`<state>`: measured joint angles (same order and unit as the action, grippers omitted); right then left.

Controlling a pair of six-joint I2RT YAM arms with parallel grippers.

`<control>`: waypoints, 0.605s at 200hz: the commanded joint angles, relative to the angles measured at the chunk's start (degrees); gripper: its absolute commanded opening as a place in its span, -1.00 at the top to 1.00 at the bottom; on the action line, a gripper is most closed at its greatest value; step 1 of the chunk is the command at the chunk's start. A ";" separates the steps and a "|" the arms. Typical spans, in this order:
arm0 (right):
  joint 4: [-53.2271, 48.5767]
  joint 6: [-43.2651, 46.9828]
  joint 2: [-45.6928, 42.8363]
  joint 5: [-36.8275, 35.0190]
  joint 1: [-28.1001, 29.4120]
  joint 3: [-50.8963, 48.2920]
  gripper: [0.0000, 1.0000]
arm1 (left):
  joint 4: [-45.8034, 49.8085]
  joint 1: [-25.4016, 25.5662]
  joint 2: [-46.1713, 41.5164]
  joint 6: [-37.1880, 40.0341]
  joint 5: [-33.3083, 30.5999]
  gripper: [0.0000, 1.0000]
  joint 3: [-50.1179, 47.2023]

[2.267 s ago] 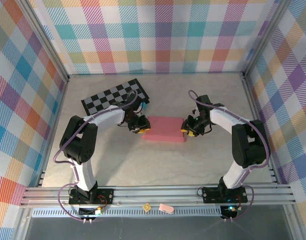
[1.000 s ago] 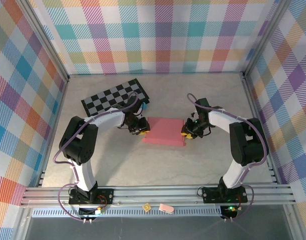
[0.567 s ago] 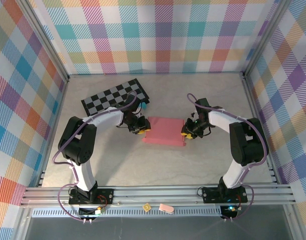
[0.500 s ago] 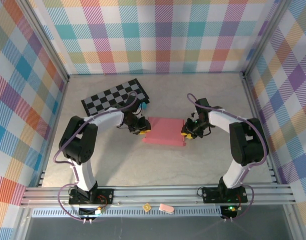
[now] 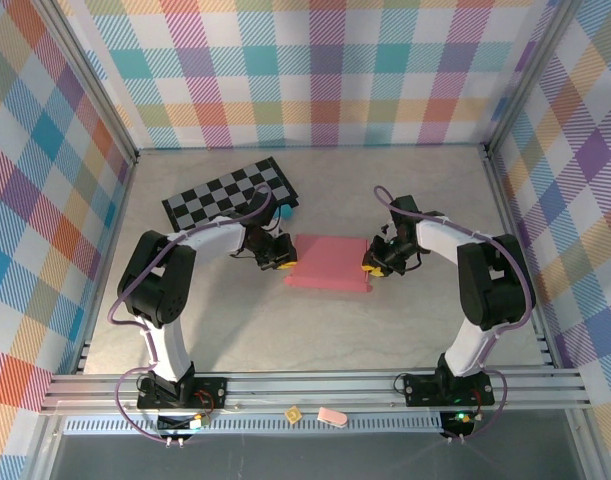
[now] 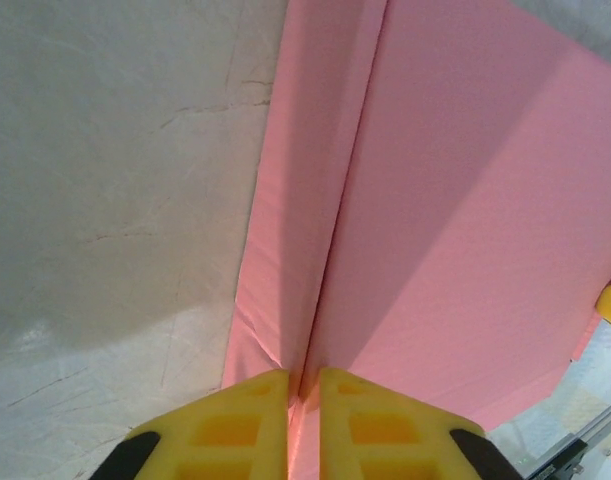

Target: Fold the paper box

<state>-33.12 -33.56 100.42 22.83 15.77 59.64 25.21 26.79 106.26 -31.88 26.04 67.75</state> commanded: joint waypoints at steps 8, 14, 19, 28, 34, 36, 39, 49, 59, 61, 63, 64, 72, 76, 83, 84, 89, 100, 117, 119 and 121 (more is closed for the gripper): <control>-2.89 1.00 2.74 -3.18 0.33 0.08 0.64 | 1.18 0.44 0.83 0.77 -1.73 0.78 -0.82; -3.11 1.08 2.60 -3.39 0.31 0.28 0.65 | 1.78 0.46 0.40 0.98 -2.12 0.76 -0.17; -3.33 1.13 2.38 -3.57 0.31 0.51 0.65 | 2.35 0.45 -0.07 1.07 -2.42 0.71 0.42; -3.70 1.30 2.00 -3.92 0.36 0.86 0.65 | 3.87 0.46 -0.83 1.39 -3.42 0.57 1.65; -4.03 1.49 1.64 -4.07 0.24 1.22 0.65 | 5.19 0.46 -1.40 1.55 -4.54 0.48 2.40; -4.16 1.53 1.51 -4.10 0.30 1.37 0.65 | 5.79 0.46 -1.58 1.60 -4.89 0.45 2.72; -4.34 1.61 1.31 -4.17 0.31 1.65 0.64 | 6.39 0.46 -1.84 1.63 -5.45 0.41 3.19; -5.15 2.00 0.78 -4.36 0.32 2.52 0.60 | 8.37 0.28 -2.88 1.74 -6.99 0.30 4.35; -5.85 2.26 0.22 -4.46 0.31 3.22 0.55 | 8.69 -0.04 -4.17 1.82 -7.77 0.20 4.76; -5.89 2.27 0.11 -4.46 0.31 3.38 0.54 | 8.60 -0.13 -4.31 1.80 -7.83 0.19 4.76; -6.07 2.34 -0.01 -4.42 0.31 3.56 0.54 | 8.53 -0.19 -4.48 1.81 -7.78 0.18 4.72; -6.16 2.35 -0.03 -4.39 0.31 3.64 0.53 | 8.49 -0.22 -4.57 1.77 -7.77 0.17 4.74; -6.65 2.61 -0.21 -4.22 0.32 4.22 0.52 | 7.93 -0.67 -4.86 1.74 -7.20 0.12 4.47; -6.81 2.66 -0.17 -4.08 0.36 4.55 0.52 | 7.49 -0.96 -4.71 1.73 -6.52 0.10 4.42; -7.11 2.86 -0.15 -3.73 0.32 4.90 0.52 | 6.86 -1.36 -4.24 1.94 -5.13 0.08 4.11; -7.17 2.92 -0.10 -3.66 0.32 4.93 0.51 | 6.69 -1.46 -4.05 1.97 -4.95 0.08 4.09; -7.13 2.99 -0.01 -3.46 0.36 5.12 0.51 | 5.89 -1.56 -3.37 2.22 -3.84 0.07 3.90; -7.06 3.03 0.36 -2.87 0.22 5.27 0.50 | 3.12 -1.65 -2.13 2.35 -0.74 -0.07 3.21; -7.06 3.00 0.92 -2.44 0.23 5.31 0.49 | -1.10 -1.40 -0.75 1.14 3.36 -0.17 2.06; -7.00 2.98 0.92 -2.46 0.29 5.27 0.49 | -1.21 -1.28 -0.67 1.10 3.52 -0.17 1.98; -7.03 2.93 0.92 -2.40 0.26 5.24 0.49 | -1.26 -1.18 -0.61 1.09 3.52 -0.16 1.96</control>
<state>-38.09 -32.03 100.47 19.97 15.84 63.61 28.34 25.74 104.09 -30.44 23.66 70.43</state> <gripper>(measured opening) 0.251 0.581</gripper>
